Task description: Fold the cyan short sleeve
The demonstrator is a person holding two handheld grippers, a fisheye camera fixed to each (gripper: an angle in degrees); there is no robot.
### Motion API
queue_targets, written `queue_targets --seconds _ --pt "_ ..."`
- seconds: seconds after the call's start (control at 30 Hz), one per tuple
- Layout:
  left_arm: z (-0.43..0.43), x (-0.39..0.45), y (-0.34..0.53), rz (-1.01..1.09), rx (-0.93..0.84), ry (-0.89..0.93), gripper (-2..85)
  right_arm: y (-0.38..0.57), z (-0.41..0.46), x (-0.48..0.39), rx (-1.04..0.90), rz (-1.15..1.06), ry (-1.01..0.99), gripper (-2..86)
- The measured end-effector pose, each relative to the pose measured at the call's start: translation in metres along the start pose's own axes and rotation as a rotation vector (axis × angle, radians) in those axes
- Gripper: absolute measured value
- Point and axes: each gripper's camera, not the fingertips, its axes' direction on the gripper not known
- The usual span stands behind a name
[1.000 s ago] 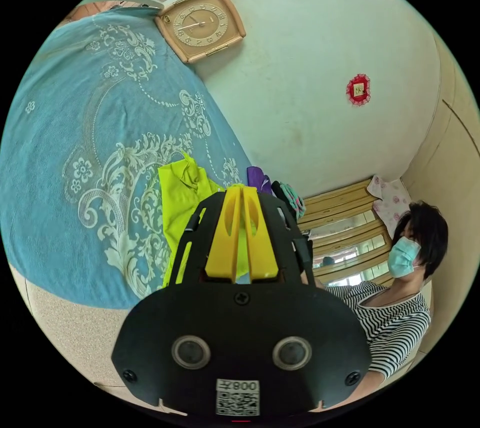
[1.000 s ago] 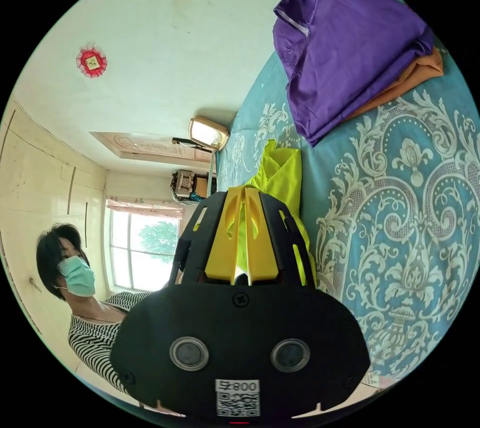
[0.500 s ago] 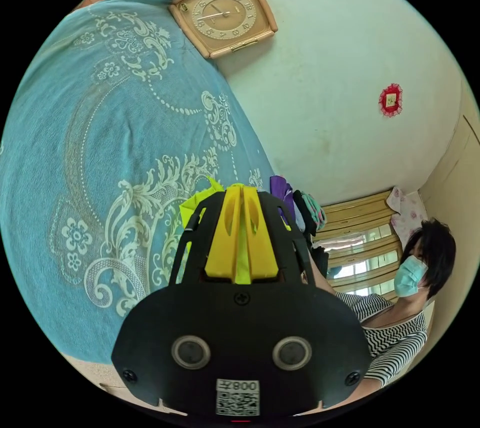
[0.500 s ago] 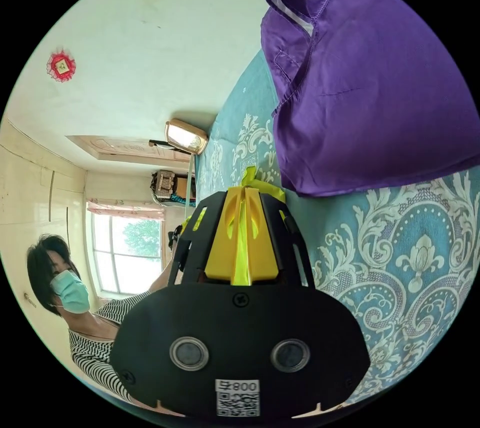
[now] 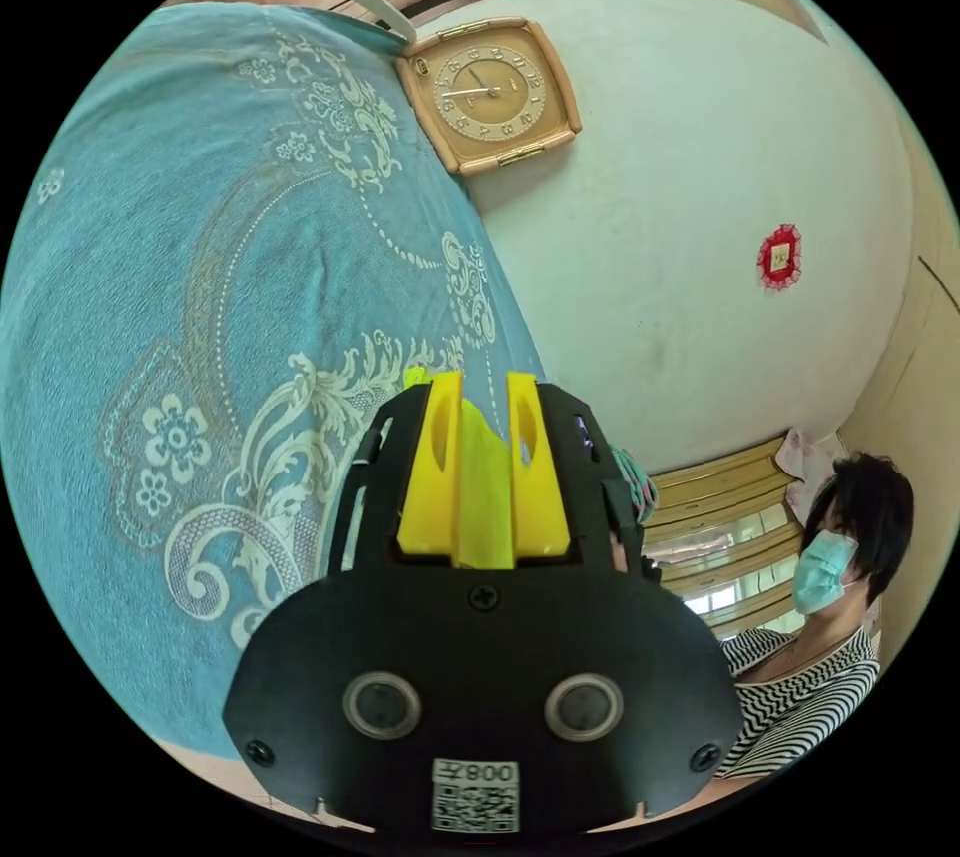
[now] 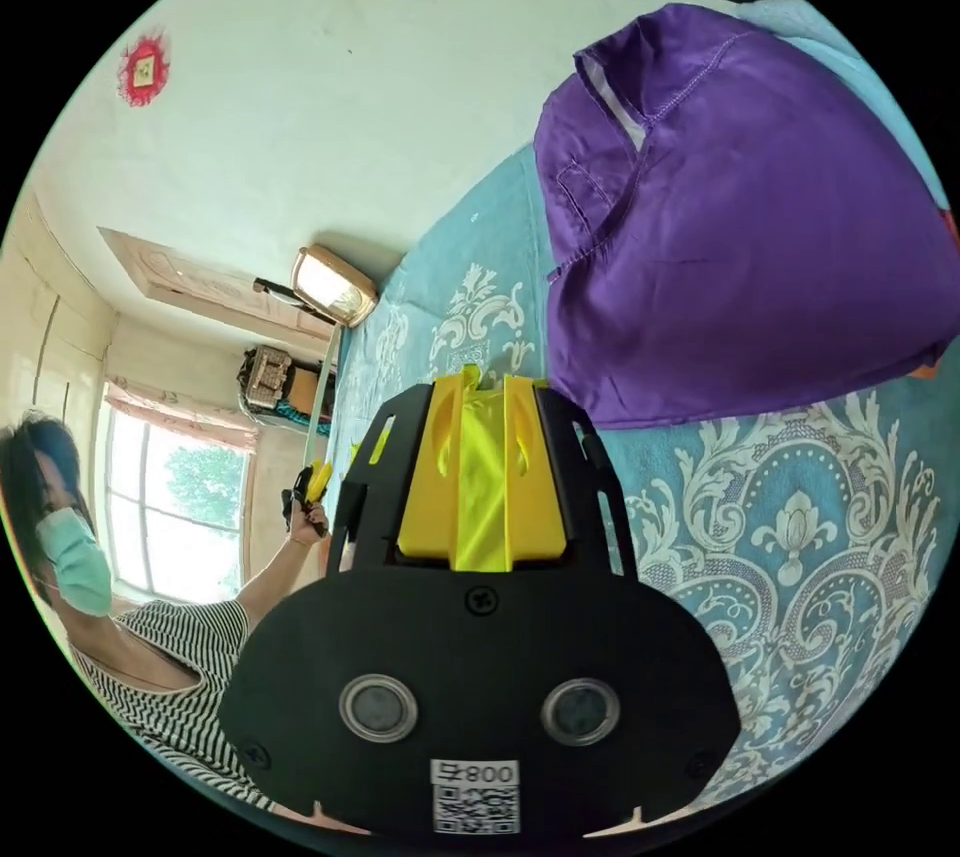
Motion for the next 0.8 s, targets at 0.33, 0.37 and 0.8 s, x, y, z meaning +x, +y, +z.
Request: queue_targets --seconds 0.33,0.37,0.8 --pt "0.155 0.115 0.04 0.375 -0.491 -0.235 8.1 0.02 0.122 -0.19 -0.331 -0.425 0.196 6.1" --pt "0.176 0.128 0.043 0.428 -0.526 -0.277 8.2 0.022 0.14 -0.21 -0.357 -0.469 0.238 6.0" --pt "0.299 0.208 0.081 0.721 -0.628 -0.647 1.5 0.03 0.212 -0.332 -0.389 -0.632 0.55 0.1"
